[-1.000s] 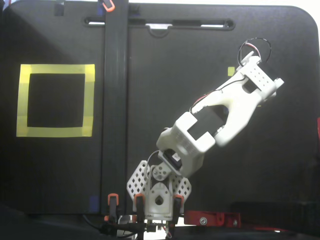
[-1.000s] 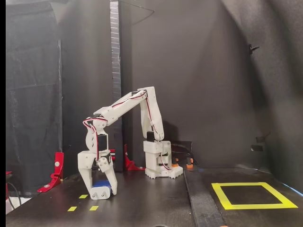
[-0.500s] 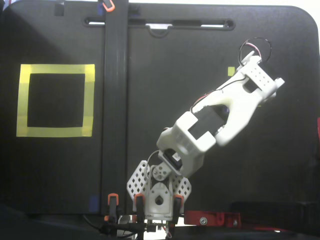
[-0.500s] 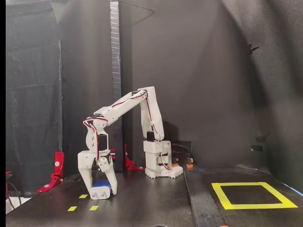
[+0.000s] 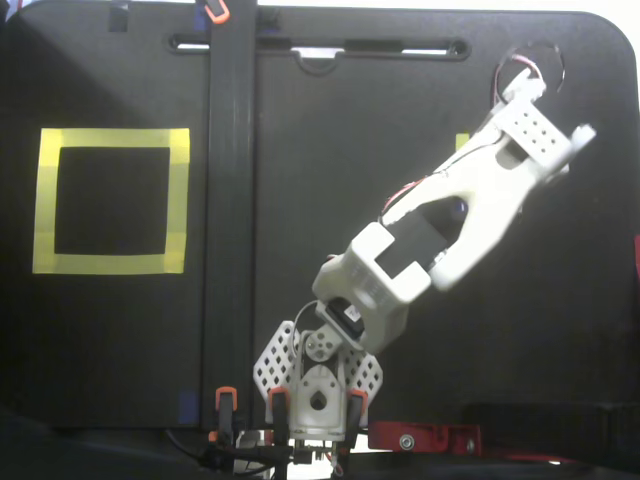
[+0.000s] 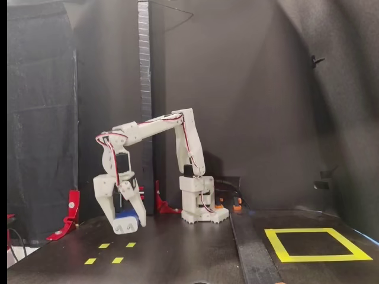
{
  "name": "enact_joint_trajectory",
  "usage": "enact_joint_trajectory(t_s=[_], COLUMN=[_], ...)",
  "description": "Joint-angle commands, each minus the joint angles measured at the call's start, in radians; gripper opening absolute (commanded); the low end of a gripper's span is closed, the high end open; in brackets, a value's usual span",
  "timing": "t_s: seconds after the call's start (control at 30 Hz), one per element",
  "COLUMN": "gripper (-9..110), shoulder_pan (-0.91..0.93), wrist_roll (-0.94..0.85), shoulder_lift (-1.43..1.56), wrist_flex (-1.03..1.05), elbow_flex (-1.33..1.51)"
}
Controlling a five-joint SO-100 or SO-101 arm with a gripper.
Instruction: Grasp the block and place it in the designated area.
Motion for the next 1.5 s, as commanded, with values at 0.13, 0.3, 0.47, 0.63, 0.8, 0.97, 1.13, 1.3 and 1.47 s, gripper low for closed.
enact_joint_trajectory(t_s=[0.13,0.3,0.47,0.63,0.8,0.97,1.13,1.3,1.47], gripper=[19,19,19,19,19,19,19,19,19], shoulder_pan=[-0.014,-0.018,-0.014,-0.011,-0.011,-0.028,-0.075,-0.175,-0.290], wrist_roll=[0.029,0.040,0.041,0.041,0.041,0.069,0.132,0.264,0.400], shoulder_lift=[0.124,0.155,0.161,0.161,0.161,0.160,0.160,0.158,0.161], wrist_flex=[0.080,0.127,0.170,0.170,0.172,0.170,0.173,0.169,0.167], elbow_flex=[-0.103,-0.152,-0.206,-0.206,-0.206,-0.202,-0.201,-0.196,-0.196])
